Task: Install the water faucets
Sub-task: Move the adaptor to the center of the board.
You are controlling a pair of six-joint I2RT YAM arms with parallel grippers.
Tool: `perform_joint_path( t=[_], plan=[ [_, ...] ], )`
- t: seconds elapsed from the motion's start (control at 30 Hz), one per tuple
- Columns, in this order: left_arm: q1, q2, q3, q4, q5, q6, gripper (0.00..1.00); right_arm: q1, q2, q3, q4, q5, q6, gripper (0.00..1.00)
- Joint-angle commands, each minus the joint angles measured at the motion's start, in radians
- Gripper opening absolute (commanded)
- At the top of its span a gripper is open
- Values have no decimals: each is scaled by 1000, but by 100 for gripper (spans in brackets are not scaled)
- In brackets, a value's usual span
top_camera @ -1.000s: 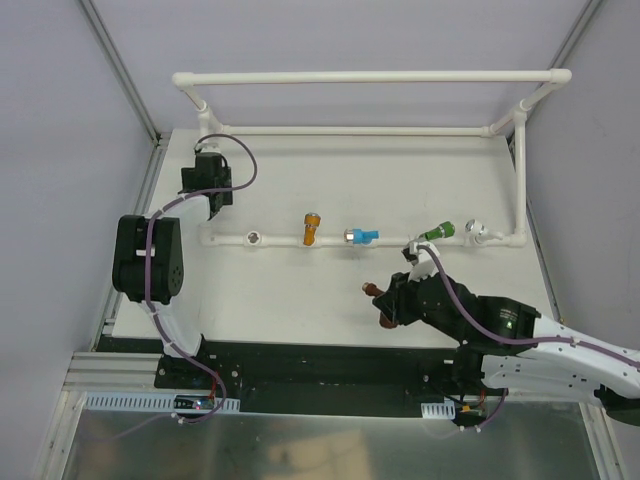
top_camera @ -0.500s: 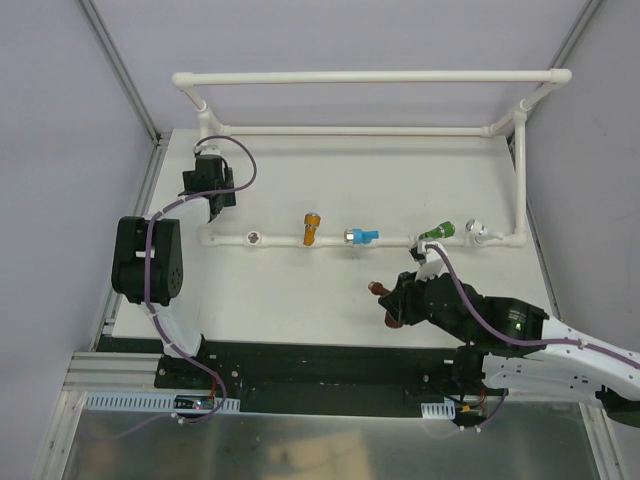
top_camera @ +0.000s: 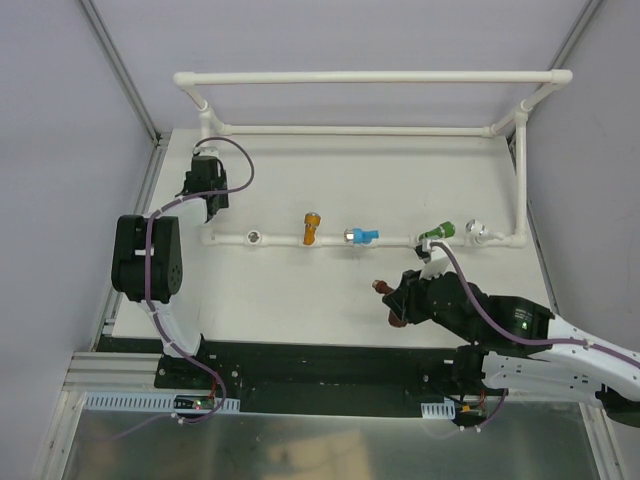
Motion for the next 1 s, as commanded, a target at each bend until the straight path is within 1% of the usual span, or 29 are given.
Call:
perform_joint_path(
  t=[0.0, 0.1, 0.2, 0.23, 0.37, 0.6, 0.67, 0.9, 0.97],
  plan=[
    [-15, 39, 23, 49, 182, 55, 46, 4, -7, 72, -18, 29, -8, 0],
    [-13, 54, 62, -5, 249, 121, 25, 4, -7, 75, -26, 29, -8, 0],
    [-9, 60, 93, -54, 326, 170, 2, 2, -6, 72, -28, 31, -7, 0],
    [-6, 63, 105, -72, 364, 183, 0, 4, -7, 72, -25, 28, -5, 0],
    [3, 39, 93, -92, 499, 268, 0, 4, -6, 72, -26, 20, -2, 0],
    [3, -27, 39, -147, 721, 486, 0, 4, -6, 75, -26, 19, -2, 0],
    [2, -48, 30, -213, 786, 560, 0, 4, -4, 75, -23, 13, -4, 0],
    [2, -122, -21, -276, 881, 669, 0, 5, 16, 87, -17, -16, 4, 0],
    [2, -142, -33, -307, 880, 706, 0, 4, 25, 96, -21, -27, 5, 0]
  ],
)
